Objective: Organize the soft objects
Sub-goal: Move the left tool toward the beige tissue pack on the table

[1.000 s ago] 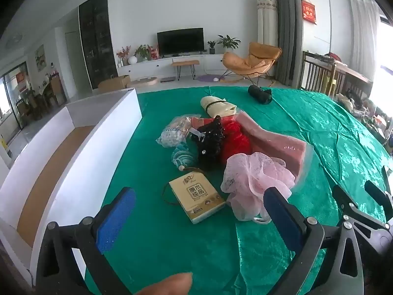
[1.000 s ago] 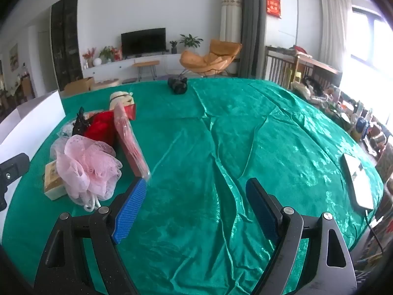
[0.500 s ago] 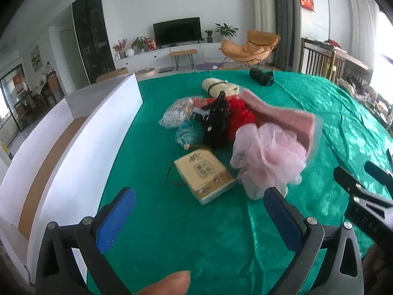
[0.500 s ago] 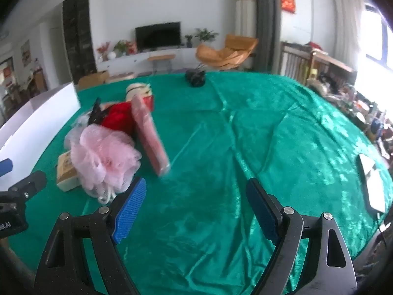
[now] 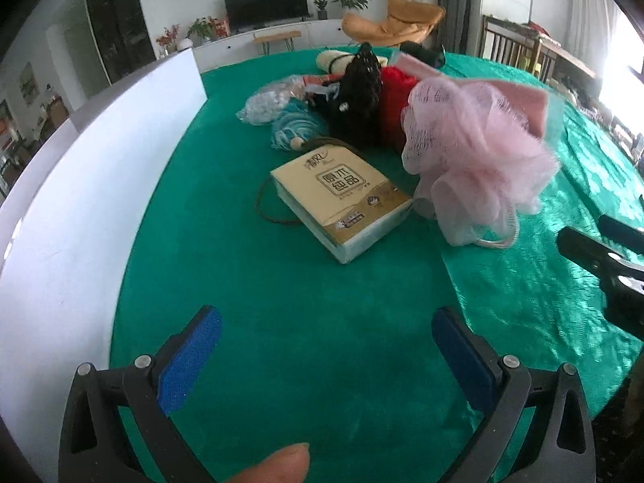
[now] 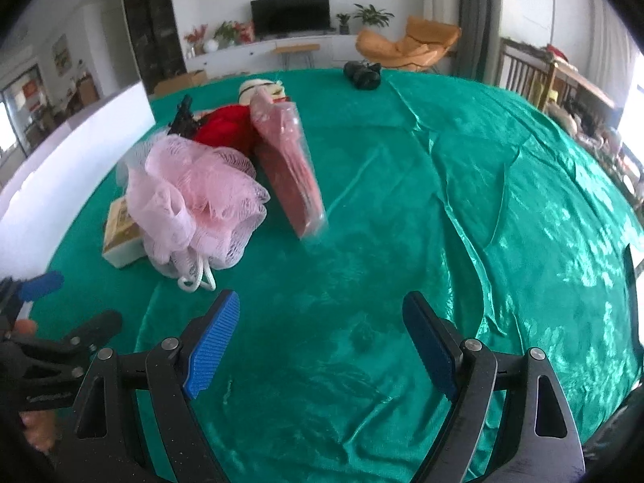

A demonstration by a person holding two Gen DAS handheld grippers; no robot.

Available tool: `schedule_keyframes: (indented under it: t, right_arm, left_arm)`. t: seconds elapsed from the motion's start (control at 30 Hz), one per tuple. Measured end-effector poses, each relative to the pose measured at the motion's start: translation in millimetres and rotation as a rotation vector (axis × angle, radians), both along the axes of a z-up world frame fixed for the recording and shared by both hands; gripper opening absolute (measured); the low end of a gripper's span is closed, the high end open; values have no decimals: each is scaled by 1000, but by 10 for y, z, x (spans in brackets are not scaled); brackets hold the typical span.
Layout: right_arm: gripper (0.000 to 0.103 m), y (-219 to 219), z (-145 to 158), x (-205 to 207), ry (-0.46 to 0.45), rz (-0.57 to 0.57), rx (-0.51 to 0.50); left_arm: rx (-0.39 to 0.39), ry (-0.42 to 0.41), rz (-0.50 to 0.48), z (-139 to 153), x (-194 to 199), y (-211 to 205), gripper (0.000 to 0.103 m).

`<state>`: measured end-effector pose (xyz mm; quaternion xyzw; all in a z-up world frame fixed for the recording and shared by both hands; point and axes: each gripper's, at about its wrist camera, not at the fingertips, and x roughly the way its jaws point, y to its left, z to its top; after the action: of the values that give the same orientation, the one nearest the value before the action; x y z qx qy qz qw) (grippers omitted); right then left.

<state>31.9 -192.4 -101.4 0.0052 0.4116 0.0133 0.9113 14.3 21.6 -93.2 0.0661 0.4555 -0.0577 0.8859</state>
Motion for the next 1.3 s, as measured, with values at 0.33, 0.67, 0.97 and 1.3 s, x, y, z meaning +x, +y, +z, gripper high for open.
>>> schedule_keyframes:
  t: [0.33,0.67,0.97,1.3]
  right_arm:
    - [86,-20,59,24,-27,-21,-29]
    - [86,2,145,-38,-82,-12,-51]
    - [86,-18,209,-99,-119,-26,-49]
    - [86,-14,217,-138,-133,-22,-54]
  left_arm:
    - [-50,-29,18,58,94,13,103]
    - [-66,-47,27,208,-11,21,103]
    - [-56,-56,38,274,-56,76,103]
    - [-57,-56,45,302,-55,98,103]
